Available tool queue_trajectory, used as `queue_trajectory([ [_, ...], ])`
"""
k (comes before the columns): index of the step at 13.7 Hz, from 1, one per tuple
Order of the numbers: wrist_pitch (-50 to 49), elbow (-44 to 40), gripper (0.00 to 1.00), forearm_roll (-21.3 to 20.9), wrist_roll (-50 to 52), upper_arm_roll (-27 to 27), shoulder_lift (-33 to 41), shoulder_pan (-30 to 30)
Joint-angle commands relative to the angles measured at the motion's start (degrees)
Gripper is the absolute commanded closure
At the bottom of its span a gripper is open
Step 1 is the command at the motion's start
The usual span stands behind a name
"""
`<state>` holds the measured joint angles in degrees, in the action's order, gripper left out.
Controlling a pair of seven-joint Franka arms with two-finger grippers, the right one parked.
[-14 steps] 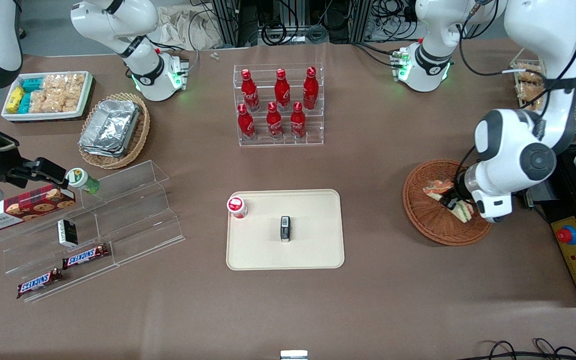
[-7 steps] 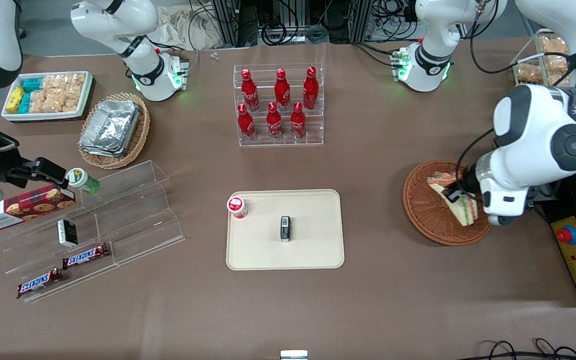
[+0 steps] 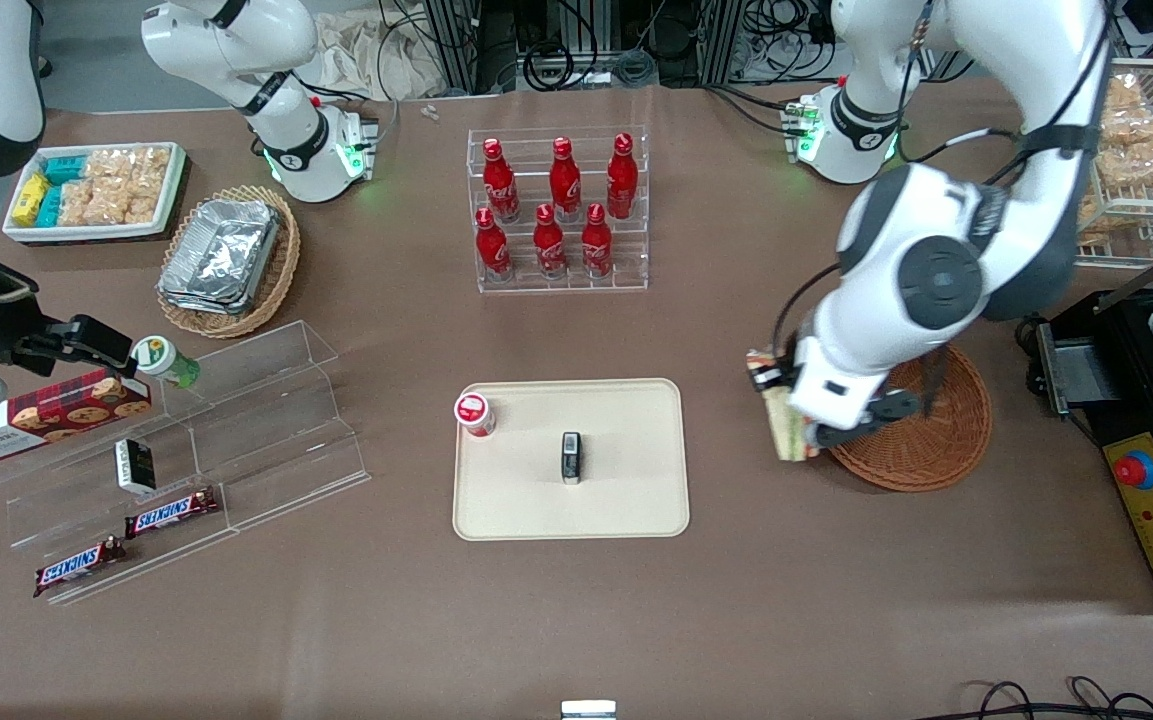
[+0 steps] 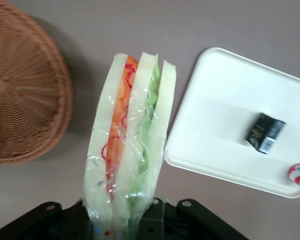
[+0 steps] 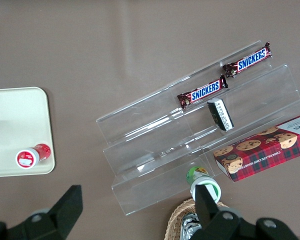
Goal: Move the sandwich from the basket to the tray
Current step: 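Carry the sandwich with the left gripper over the white tray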
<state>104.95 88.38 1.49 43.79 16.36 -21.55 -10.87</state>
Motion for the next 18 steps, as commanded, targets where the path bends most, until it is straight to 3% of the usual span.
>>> queue_trajectory([
  [1,-2.4,-9.0,1.00,-1.1,-2.5,0.9,-7.4,-1.3],
  [2,-1.9,-9.2,1.00,-1.4,-4.1,3.3,-8.5,-1.3],
  [4,-0.7,-10.2,1.00,-6.1,-4.6,6.7,-11.7,-2.6],
  [6,0.4,-12.9,1.00,-9.3,-5.6,7.2,-16.0,-4.1],
  [14,11.6,-13.1,1.00,-13.0,-2.0,6.8,-27.9,-6.7],
  [18,12.2,-13.1,1.00,-15.7,0.2,6.8,-29.2,-6.8],
])
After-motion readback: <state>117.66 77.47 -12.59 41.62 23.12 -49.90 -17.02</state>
